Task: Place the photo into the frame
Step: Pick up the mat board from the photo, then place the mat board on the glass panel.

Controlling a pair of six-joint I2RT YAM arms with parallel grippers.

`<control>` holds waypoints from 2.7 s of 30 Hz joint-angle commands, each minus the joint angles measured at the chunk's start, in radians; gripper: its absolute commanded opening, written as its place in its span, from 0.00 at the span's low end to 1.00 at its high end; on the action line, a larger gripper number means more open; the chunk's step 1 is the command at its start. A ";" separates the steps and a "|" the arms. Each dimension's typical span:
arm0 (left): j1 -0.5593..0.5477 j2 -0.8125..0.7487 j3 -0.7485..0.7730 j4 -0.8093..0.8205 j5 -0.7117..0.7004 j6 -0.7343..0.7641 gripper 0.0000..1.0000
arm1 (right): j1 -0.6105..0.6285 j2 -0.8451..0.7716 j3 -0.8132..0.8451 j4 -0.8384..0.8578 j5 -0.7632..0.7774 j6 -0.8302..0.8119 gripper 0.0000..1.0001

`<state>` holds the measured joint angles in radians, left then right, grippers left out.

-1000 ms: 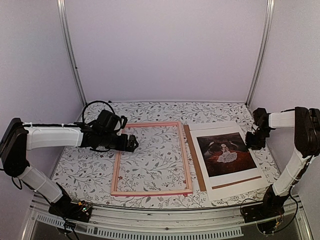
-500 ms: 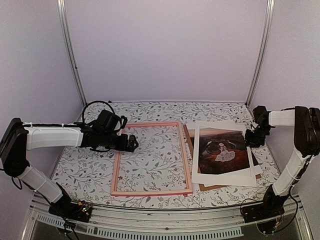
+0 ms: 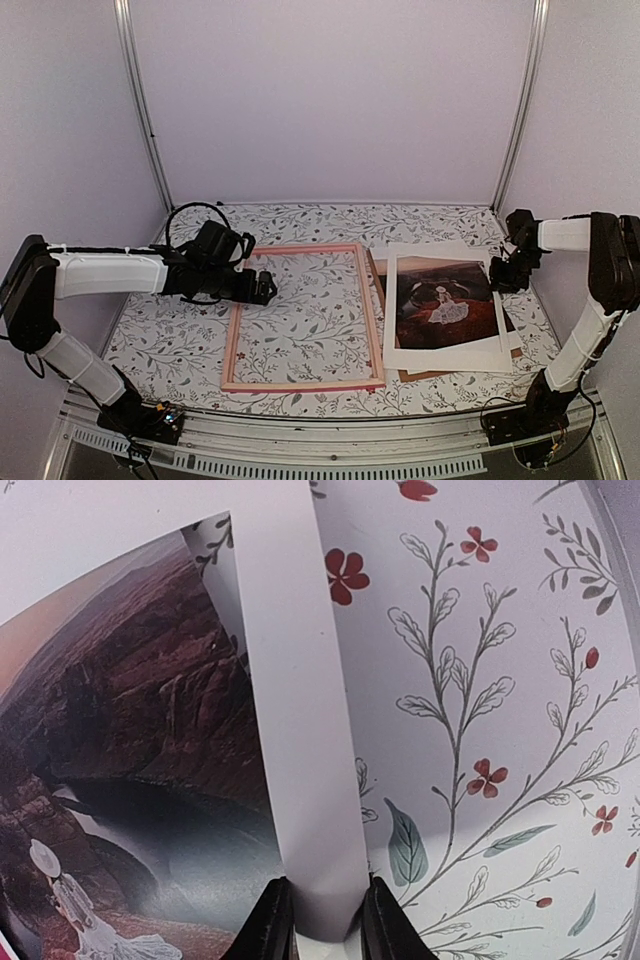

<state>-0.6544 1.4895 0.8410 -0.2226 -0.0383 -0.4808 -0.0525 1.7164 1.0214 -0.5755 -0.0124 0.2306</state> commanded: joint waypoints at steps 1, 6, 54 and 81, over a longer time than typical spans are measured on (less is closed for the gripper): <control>-0.017 0.012 0.018 0.000 -0.006 -0.005 1.00 | 0.003 -0.036 0.042 -0.030 -0.002 -0.014 0.23; -0.016 0.015 0.023 0.001 -0.003 -0.006 1.00 | 0.003 -0.051 0.052 -0.041 -0.021 -0.020 0.22; -0.109 -0.087 0.070 0.119 -0.141 -0.125 1.00 | 0.239 -0.195 0.717 -0.286 -0.489 0.098 0.18; 0.023 -0.447 -0.138 -0.002 -0.287 -0.211 1.00 | 0.559 0.036 0.248 0.274 -0.398 0.474 0.23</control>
<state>-0.6384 1.0153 0.7036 -0.2375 -0.3595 -0.6910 0.4686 1.7065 1.3003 -0.4236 -0.4427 0.6300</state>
